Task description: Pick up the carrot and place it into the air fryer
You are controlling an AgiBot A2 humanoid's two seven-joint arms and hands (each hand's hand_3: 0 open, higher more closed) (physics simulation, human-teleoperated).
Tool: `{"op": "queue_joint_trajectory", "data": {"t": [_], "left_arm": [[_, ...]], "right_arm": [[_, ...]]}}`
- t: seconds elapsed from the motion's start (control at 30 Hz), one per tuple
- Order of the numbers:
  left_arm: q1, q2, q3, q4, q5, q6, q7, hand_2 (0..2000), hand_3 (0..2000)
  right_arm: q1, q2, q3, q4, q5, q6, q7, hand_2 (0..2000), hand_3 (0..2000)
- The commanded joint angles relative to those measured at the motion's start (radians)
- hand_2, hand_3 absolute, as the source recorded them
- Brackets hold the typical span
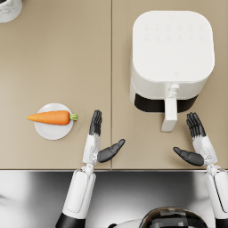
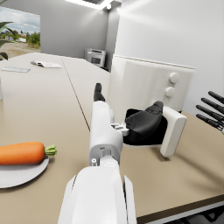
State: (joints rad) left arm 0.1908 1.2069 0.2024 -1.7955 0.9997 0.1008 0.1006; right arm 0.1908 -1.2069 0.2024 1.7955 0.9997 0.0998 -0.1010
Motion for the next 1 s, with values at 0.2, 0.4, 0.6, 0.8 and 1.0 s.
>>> {"op": "queue_joint_trajectory", "data": {"t": [0.2,0.4,0.6,0.8,1.0], "left_arm": [[0.0,0.0,0.0,0.0,0.0,0.0,0.0,0,0],[0.0,0.0,0.0,0.0,0.0,0.0,0.0,0,0],[0.0,0.0,0.0,0.0,0.0,0.0,0.0,0,0],[0.0,0.0,0.0,0.0,0.0,0.0,0.0,0,0],[0.021,0.024,-0.057,0.091,0.0,-0.082,-0.082,0,0]], "right_arm": [[0.0,0.0,0.0,0.0,0.0,0.0,0.0,0,0],[0.0,0.0,0.0,0.0,0.0,0.0,0.0,0,0],[0.0,0.0,0.0,0.0,0.0,0.0,0.0,0,0],[0.0,0.0,0.0,0.0,0.0,0.0,0.0,0,0],[0.047,-0.044,0.037,-0.043,0.0,-0.081,0.082,0,0]]}}
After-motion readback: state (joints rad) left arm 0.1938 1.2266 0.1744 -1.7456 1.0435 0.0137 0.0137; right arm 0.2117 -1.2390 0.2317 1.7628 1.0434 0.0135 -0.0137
